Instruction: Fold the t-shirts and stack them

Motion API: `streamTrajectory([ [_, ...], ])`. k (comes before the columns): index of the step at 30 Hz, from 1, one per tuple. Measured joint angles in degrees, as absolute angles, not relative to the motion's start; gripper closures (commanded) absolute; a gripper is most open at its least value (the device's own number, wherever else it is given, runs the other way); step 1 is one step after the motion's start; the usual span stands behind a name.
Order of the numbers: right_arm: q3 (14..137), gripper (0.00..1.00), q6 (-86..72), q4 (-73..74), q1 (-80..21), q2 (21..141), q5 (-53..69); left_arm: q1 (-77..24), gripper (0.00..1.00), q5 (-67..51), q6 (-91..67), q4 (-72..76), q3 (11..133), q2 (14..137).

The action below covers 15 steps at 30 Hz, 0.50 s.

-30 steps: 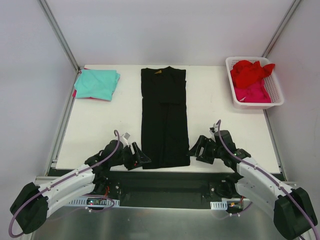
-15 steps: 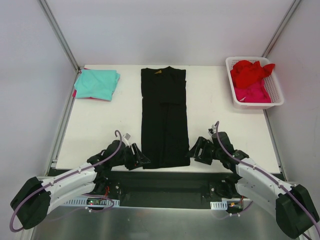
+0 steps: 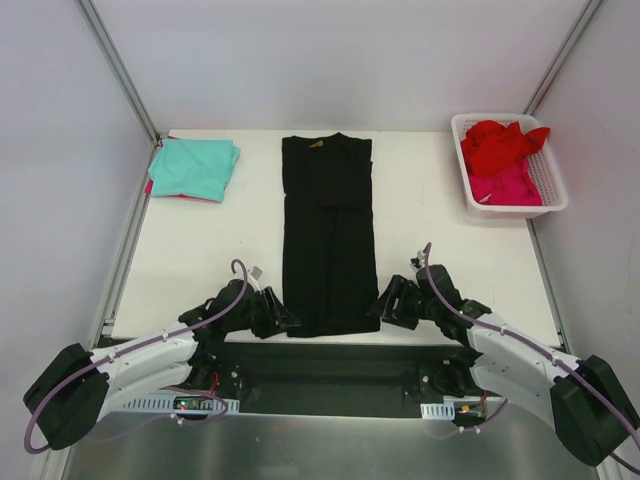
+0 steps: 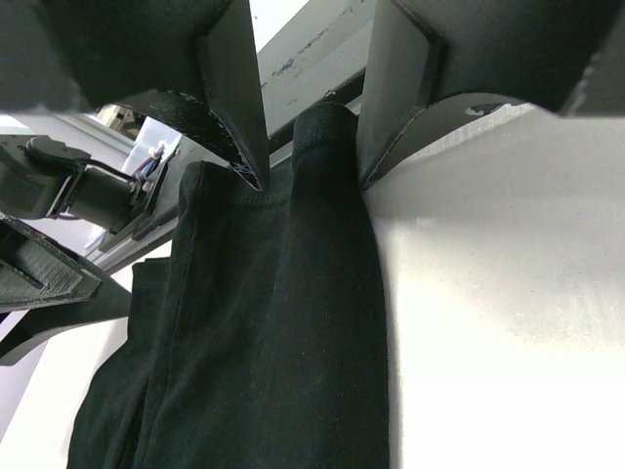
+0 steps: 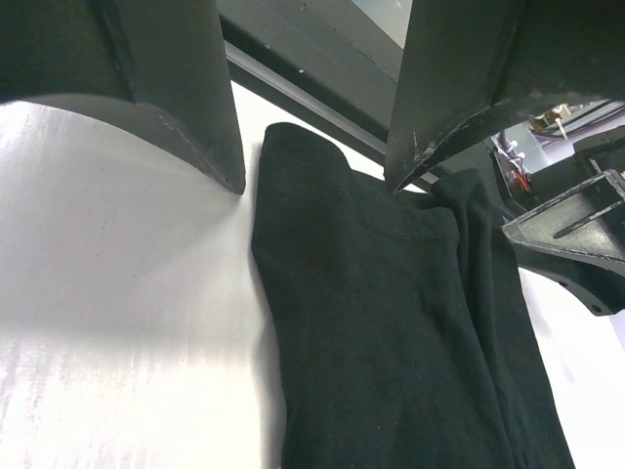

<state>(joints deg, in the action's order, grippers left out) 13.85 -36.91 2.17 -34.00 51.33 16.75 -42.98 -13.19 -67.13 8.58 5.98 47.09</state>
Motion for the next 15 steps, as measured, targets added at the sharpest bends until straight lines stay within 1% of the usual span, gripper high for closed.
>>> streamTrajectory([
  [3,13.4,0.4,-37.7,1.3,-34.9,51.3,16.3,-43.5,0.64,-13.1,-67.4,9.6,6.0,48.1],
  [7,13.2,0.44,-38.8,0.3,-36.2,52.0,15.4,-44.0,0.66,-12.9,-67.8,11.0,6.0,49.7],
  [15,13.2,0.48,-41.2,-3.0,-40.2,54.6,13.6,-45.1,0.67,-12.9,-68.5,13.8,6.3,52.6],
])
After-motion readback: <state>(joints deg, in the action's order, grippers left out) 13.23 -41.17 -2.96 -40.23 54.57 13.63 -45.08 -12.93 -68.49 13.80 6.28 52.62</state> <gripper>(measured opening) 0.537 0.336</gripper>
